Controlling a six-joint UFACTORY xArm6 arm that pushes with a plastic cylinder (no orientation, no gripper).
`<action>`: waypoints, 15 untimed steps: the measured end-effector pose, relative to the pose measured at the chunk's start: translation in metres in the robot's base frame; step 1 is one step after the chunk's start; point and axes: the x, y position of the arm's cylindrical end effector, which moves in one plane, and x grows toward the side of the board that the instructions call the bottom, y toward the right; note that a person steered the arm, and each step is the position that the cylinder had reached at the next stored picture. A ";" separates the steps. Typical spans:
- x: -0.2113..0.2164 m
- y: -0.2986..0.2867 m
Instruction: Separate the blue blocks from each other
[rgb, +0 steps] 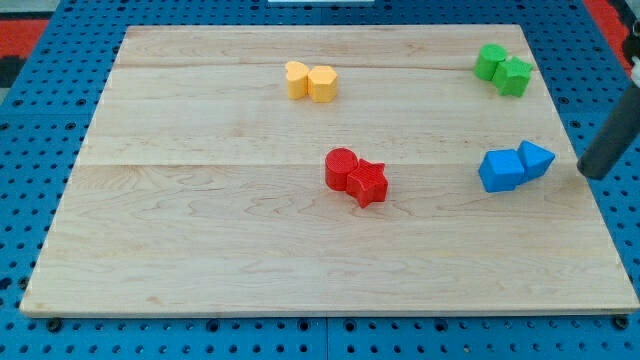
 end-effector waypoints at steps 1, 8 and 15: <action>0.004 -0.030; -0.004 -0.036; 0.040 -0.108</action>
